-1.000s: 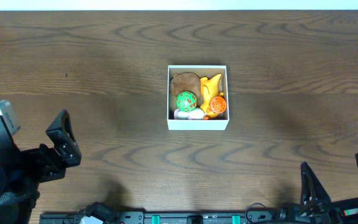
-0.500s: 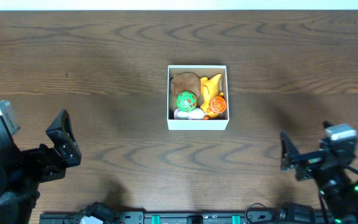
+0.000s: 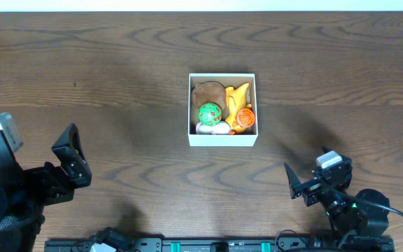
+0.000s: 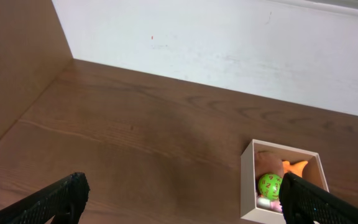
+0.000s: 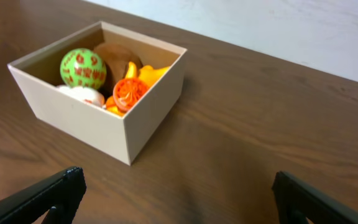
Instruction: Pack container
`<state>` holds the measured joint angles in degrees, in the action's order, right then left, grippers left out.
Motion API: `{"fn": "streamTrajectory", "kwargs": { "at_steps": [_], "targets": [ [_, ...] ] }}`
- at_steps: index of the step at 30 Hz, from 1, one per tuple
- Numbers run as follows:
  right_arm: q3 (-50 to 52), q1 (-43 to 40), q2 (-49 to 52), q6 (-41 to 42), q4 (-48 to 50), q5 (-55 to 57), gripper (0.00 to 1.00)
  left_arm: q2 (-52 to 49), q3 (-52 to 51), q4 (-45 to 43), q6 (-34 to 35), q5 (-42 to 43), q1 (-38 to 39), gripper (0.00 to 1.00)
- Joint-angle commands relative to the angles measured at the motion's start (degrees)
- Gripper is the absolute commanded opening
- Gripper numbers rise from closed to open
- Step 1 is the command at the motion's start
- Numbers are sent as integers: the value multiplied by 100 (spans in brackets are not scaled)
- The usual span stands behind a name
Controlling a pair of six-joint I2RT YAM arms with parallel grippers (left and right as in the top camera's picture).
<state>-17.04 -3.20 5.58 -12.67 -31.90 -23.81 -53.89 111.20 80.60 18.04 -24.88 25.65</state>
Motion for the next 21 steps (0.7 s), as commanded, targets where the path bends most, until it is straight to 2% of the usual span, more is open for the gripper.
{"fn": "streamTrajectory", "kwargs": {
  "at_steps": [1, 10, 21],
  "targets": [
    [229, 66, -212, -286, 22, -15, 99, -2, 9, -4, 28, -116, -24, 98],
    [824, 59, -527, -413, 50, 0, 99, -2, 9, -4, 28, -116, -24, 98],
    [855, 59, -527, -409, 87, 0, 99, -2, 9, -4, 28, -116, -24, 98]
  ]
}}
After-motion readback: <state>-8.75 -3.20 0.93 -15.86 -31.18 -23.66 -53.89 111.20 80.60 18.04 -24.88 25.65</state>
